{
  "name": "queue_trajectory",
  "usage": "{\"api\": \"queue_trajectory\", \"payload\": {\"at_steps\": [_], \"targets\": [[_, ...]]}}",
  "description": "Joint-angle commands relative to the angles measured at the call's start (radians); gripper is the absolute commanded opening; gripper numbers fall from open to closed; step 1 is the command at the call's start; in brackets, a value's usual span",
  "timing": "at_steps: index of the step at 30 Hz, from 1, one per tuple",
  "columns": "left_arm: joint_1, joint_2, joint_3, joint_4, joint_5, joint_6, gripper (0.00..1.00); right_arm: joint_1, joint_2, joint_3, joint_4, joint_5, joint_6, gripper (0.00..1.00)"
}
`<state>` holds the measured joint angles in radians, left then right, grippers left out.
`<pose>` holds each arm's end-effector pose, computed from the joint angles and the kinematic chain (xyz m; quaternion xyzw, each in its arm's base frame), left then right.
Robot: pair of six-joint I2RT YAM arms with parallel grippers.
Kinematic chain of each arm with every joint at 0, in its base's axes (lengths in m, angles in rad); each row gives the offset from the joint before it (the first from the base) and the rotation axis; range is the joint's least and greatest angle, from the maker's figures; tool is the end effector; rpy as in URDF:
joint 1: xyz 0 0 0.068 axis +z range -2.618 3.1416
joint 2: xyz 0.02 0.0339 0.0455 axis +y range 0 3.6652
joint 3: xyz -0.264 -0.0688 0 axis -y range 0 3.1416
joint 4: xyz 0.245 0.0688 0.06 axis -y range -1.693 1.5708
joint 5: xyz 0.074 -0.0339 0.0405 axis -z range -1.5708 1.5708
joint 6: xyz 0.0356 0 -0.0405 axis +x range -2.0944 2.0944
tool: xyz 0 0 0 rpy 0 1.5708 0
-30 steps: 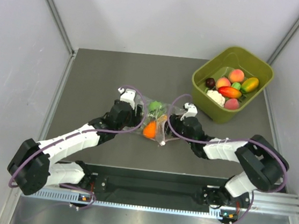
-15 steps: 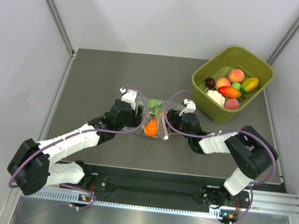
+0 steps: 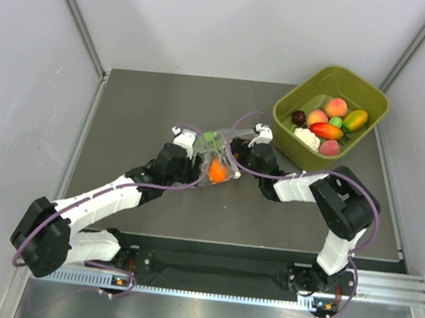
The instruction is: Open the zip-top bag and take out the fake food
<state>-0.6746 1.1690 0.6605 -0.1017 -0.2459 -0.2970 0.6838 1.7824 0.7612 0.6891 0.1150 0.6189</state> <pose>0.1998 -0.1487 0.2274 0.1095 0.8752 -0.1179 0.4563 0.2801 0.2230 0.1584 0.0070 0.8136 0.3141 0.4893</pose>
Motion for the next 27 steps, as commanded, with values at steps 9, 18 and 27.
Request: {"api": "queue_trajectory", "payload": {"at_steps": [9,18,27], "targets": [[-0.011,0.023,0.021,0.022,0.114,0.006,0.73,0.008,0.12,0.139,-0.01,-0.069,0.01,0.48],[-0.011,-0.005,0.024,-0.01,0.065,-0.01,0.7,0.008,0.026,0.007,0.044,-0.074,0.028,0.13],[-0.011,-0.031,0.047,-0.058,0.0,-0.036,0.7,0.01,-0.237,-0.255,0.006,0.003,0.058,0.04]]}}
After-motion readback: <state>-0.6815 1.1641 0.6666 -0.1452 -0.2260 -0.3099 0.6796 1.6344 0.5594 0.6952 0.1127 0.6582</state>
